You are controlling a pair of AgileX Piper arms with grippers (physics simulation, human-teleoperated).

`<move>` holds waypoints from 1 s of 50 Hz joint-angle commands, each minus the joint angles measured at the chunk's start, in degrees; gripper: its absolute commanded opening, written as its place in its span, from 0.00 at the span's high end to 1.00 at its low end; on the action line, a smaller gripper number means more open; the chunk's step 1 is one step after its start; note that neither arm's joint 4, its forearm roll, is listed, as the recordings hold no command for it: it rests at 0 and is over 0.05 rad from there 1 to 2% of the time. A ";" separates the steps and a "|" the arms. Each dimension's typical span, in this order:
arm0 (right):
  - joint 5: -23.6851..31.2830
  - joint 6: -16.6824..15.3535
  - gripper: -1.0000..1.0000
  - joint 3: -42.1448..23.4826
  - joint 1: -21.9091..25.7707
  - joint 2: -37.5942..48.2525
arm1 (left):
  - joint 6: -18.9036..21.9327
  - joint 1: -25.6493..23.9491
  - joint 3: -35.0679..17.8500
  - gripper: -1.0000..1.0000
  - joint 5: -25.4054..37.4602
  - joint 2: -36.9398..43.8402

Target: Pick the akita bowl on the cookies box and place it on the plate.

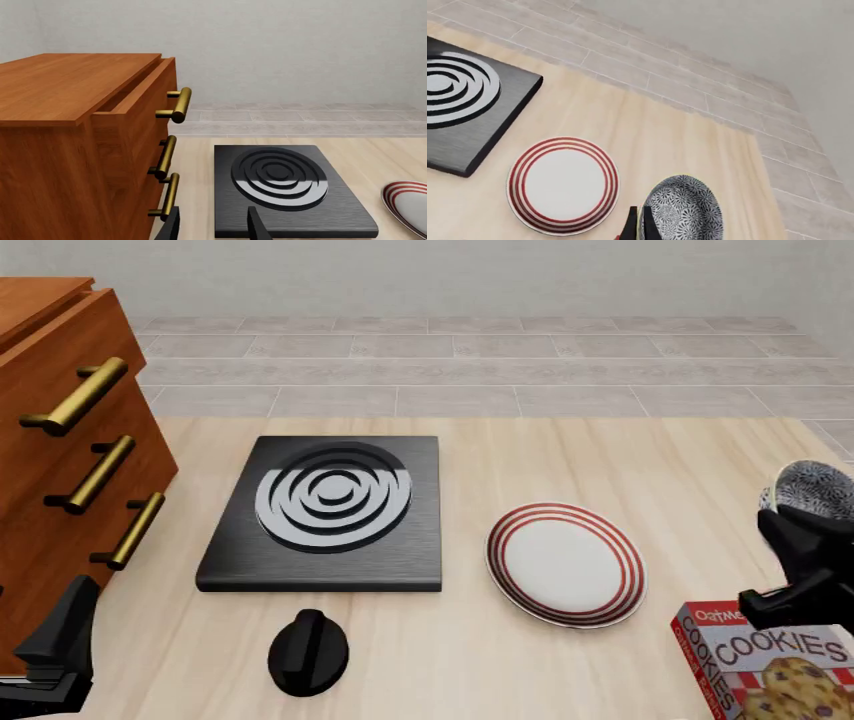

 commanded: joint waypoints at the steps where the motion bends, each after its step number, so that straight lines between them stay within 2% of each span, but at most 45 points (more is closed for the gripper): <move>1: -5.06 -3.43 1.00 -1.71 4.00 7.10 | 0.00 0.00 0.00 0.00 0.00 0.00; 12: -6.72 -5.33 1.00 -2.48 6.62 11.33 | 0.00 0.00 0.00 0.00 0.00 0.00; 26: -3.97 -9.35 1.00 -7.38 9.30 13.54 | 0.00 0.00 0.00 0.00 0.00 0.00; 31: -2.61 -8.83 1.00 -9.46 10.76 14.41 | 0.00 0.00 0.00 0.00 0.00 0.00; 32: -3.14 -10.03 1.00 -8.88 10.91 14.26 | 0.00 0.00 0.00 0.00 0.00 0.00; 50: -0.84 -8.47 1.00 -9.66 15.18 14.47 | 0.00 0.00 0.00 0.00 0.00 0.00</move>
